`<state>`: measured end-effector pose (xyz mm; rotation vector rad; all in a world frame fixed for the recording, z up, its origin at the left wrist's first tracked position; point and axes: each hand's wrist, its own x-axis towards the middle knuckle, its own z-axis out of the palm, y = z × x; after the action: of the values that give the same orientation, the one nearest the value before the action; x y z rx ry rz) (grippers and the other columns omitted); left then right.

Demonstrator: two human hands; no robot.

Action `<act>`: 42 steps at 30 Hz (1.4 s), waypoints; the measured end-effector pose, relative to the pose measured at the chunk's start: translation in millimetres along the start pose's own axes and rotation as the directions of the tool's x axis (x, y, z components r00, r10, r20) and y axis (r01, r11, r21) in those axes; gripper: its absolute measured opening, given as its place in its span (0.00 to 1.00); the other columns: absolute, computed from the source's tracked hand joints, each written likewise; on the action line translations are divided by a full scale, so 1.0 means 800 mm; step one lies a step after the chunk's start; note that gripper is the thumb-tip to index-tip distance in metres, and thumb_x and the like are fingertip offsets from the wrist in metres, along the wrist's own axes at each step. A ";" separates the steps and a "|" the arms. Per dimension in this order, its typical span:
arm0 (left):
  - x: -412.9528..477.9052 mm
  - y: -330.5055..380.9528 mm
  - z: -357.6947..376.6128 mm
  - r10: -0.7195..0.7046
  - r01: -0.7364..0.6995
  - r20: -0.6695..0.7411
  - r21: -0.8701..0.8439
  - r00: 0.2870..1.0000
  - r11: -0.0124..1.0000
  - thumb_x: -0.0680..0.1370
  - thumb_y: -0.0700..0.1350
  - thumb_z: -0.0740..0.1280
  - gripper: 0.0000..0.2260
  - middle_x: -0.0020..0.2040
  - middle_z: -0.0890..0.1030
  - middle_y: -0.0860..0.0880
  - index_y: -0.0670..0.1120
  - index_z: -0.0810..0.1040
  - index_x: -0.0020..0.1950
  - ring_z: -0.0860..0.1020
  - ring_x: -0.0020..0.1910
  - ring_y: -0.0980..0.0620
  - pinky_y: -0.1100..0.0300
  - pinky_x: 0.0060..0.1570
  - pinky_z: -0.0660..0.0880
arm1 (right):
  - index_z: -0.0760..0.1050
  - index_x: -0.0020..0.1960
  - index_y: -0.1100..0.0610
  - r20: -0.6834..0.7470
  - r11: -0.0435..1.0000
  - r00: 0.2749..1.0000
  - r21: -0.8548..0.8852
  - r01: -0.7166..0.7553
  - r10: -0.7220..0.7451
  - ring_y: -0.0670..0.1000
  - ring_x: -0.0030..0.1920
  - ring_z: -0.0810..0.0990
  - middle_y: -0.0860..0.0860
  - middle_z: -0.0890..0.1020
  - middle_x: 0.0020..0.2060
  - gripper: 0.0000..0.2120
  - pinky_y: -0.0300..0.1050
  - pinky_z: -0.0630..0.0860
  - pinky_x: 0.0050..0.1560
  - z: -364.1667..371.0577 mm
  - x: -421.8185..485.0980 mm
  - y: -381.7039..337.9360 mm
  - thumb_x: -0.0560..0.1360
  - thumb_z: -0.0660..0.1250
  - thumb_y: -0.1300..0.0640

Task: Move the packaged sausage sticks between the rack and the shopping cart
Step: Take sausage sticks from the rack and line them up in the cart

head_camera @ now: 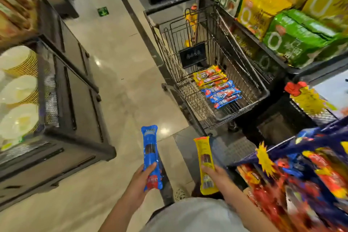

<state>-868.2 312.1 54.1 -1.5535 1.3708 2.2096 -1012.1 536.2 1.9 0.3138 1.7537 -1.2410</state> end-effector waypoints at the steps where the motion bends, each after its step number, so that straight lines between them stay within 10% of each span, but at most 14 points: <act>1: 0.011 0.009 -0.004 -0.005 0.005 -0.017 -0.013 1.000 1.000 0.77 0.47 0.68 0.13 0.46 0.83 0.41 0.43 0.77 0.58 0.81 0.39 0.47 0.52 0.40 0.78 | 0.80 0.52 0.59 -0.029 1.000 1.000 0.004 -0.004 0.004 0.56 0.40 0.83 0.55 0.84 0.39 0.08 0.55 0.82 0.46 0.002 0.007 -0.009 0.75 0.71 0.57; 28: 0.426 0.549 0.102 0.017 -0.027 0.027 0.436 0.999 0.900 0.77 0.46 0.68 0.07 0.39 0.83 0.44 0.43 0.78 0.52 0.79 0.32 0.51 0.59 0.33 0.76 | 0.80 0.50 0.57 -0.082 0.983 0.996 0.181 0.045 -0.030 0.51 0.36 0.82 0.54 0.83 0.39 0.07 0.40 0.77 0.35 0.079 0.390 -0.512 0.76 0.70 0.54; 42: 0.586 0.656 0.290 -0.217 -0.095 0.291 0.773 0.932 0.628 0.75 0.47 0.70 0.11 0.39 0.82 0.46 0.43 0.79 0.54 0.78 0.31 0.53 0.61 0.32 0.75 | 0.79 0.55 0.52 -0.404 0.886 0.879 0.461 -0.045 0.255 0.54 0.48 0.83 0.54 0.84 0.50 0.11 0.48 0.79 0.47 0.015 0.450 -0.537 0.76 0.70 0.49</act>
<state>-1535.7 -7.8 11.3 -0.7976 1.7509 1.3811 -1478.5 226.0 -26.2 1.0703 1.7617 -1.5260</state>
